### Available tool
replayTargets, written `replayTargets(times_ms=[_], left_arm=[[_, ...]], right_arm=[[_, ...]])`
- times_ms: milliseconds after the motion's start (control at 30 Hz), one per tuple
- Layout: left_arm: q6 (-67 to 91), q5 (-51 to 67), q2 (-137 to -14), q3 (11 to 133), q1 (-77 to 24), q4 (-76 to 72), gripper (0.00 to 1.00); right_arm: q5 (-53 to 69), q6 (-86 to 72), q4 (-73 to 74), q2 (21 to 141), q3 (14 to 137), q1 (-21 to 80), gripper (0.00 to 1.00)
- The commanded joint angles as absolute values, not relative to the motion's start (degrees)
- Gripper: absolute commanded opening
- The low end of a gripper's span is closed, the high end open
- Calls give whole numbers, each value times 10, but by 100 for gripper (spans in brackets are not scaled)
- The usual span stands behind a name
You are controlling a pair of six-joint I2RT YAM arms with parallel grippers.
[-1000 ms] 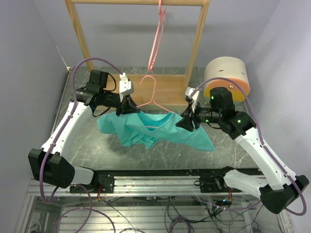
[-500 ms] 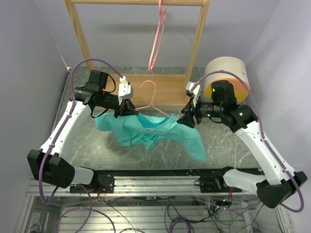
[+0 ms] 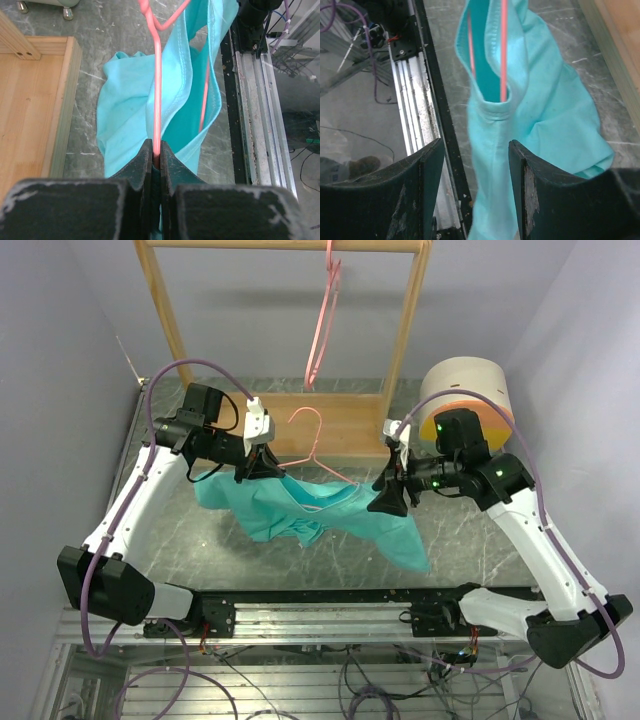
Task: Place the t-shirt on the hanger
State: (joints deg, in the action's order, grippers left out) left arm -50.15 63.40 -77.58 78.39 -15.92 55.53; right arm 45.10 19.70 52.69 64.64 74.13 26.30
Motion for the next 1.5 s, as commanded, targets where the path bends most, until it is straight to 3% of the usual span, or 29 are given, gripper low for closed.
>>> replayTargets(times_ms=[0,733,833,933,1033,1067,1167,1233,1300,1467], left_arm=[[-495,660,-779,795,-159,537,7],[-487,685,-771,798,-159,544,7],[-462,690,-764,793,-159,526,7],[-414,694,-752,778,-159,482,7],[-344,679,-739,767,-157,412,9],[-312,668,-735,765,-155,386,16],[-195,658,-723,771,-125,302,66],[-129,657,-719,792,-105,271,90],[-109,658,-717,832,-93,288,98],[-19,646,-690,860,-67,219,100]], right_arm=[[489,206,556,633,744,260,54],[471,224,446,694,686,259,52],[488,219,444,697,679,259,34],[496,217,457,699,690,259,1],[469,207,467,684,714,259,0],[456,199,472,674,729,259,0],[431,185,503,650,766,257,0],[412,174,533,638,790,256,0],[395,161,559,626,811,255,0],[369,125,599,594,863,255,0]])
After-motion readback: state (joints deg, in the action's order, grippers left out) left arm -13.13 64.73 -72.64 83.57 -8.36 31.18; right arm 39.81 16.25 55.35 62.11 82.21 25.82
